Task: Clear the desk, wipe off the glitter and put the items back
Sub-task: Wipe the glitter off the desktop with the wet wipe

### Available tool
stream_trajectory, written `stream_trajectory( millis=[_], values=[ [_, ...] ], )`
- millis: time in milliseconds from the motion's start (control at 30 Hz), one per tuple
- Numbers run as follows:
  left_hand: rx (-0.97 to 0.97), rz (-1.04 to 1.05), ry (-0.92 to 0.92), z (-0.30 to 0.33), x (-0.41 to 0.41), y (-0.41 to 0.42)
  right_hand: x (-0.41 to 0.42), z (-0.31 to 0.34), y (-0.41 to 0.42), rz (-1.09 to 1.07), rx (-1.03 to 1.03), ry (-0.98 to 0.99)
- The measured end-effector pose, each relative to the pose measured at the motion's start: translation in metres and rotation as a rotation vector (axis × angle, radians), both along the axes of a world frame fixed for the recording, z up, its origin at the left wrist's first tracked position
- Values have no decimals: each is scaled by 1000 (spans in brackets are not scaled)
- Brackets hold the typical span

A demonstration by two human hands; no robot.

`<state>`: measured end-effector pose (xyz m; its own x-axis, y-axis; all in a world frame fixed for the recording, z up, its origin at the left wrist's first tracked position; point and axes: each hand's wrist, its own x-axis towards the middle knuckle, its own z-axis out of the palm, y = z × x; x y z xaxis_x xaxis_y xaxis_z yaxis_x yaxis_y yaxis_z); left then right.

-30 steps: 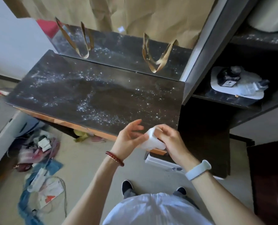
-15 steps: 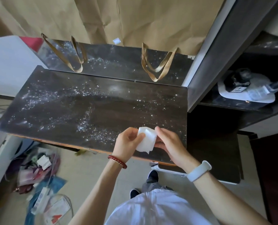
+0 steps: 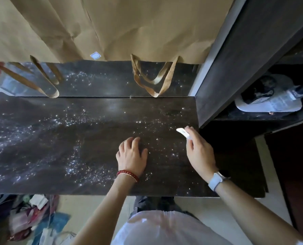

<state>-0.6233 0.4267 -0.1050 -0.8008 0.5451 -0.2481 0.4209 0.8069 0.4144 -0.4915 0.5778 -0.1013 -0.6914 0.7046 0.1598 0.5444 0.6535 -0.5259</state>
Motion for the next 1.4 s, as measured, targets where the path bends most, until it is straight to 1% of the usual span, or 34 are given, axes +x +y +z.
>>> stream_trajectory(
  millis=[67, 167, 233, 333, 433, 533, 567, 600, 633, 667, 700, 733, 767, 800, 900, 967, 1033, 1067, 1133, 1167, 1200, 1233, 1300, 1367, 1400],
  values=[
    [-81, -77, 48, -16, -18, -2, 6, -21, -6, 120, 40, -140],
    [-180, -290, 115, -37, -41, -9, 28, -46, -29, 359, 3, -326],
    [-168, -408, 158, -46, -54, -13, 33, -51, -39, 405, -11, -400],
    [-174, -496, 226, -54, -64, -18, 1, -49, -25, 316, 23, -417],
    [-188, -518, 242, -58, -66, -21, -57, -59, 13, 133, 0, -456],
    [-182, -527, 250, -58, -67, -22, -115, -61, 61, -137, -140, -477],
    [-178, -527, 253, -58, -68, -22, -128, -59, 69, -199, -158, -477],
    [-176, -529, 250, -58, -68, -22, -137, -55, 66, -209, -139, -452],
    [-172, -534, 246, -58, -68, -22, -139, -51, 54, -140, -97, -410],
    [-167, -534, 243, -58, -67, -21, -134, -49, 34, 10, -52, -386],
    [-162, -531, 244, -57, -67, -21, -124, -48, 10, 172, -31, -387],
    [-158, -528, 246, -57, -68, -20, -108, -48, -10, 287, -24, -397],
    [-157, -528, 247, -56, -67, -20, -93, -47, -16, 350, -13, -408],
    [-157, -528, 247, -56, -67, -20, -83, -49, -10, 333, -2, -412],
    [-164, -530, 249, -56, -68, -21, -83, -60, 41, 73, 20, -452],
    [-173, -527, 251, -56, -68, -21, -108, -63, 66, -97, -62, -445],
    [-173, -526, 255, -57, -68, -20, -138, -61, 60, -211, -140, -409],
    [-172, -526, 258, -57, -67, -20, -146, -59, 49, -190, -138, -368],
    [-168, -524, 261, -57, -67, -20, -148, -54, 26, 6, -56, -316],
    [-166, -520, 264, -57, -67, -20, -142, -56, 21, 120, -6, -335],
    [-164, -518, 268, -57, -66, -20, -136, -57, 21, 183, 37, -373],
    [-164, -518, 273, -58, -66, -20, -133, -60, 28, 175, 68, -410],
    [-162, -524, 282, -58, -65, -20, -129, -60, 45, 0, 85, -466],
    [-163, -523, 279, -58, -65, -20, -126, -56, 60, -168, 52, -498],
    [-165, -521, 279, -58, -65, -20, -125, -56, 66, -218, 25, -518]
  ],
)
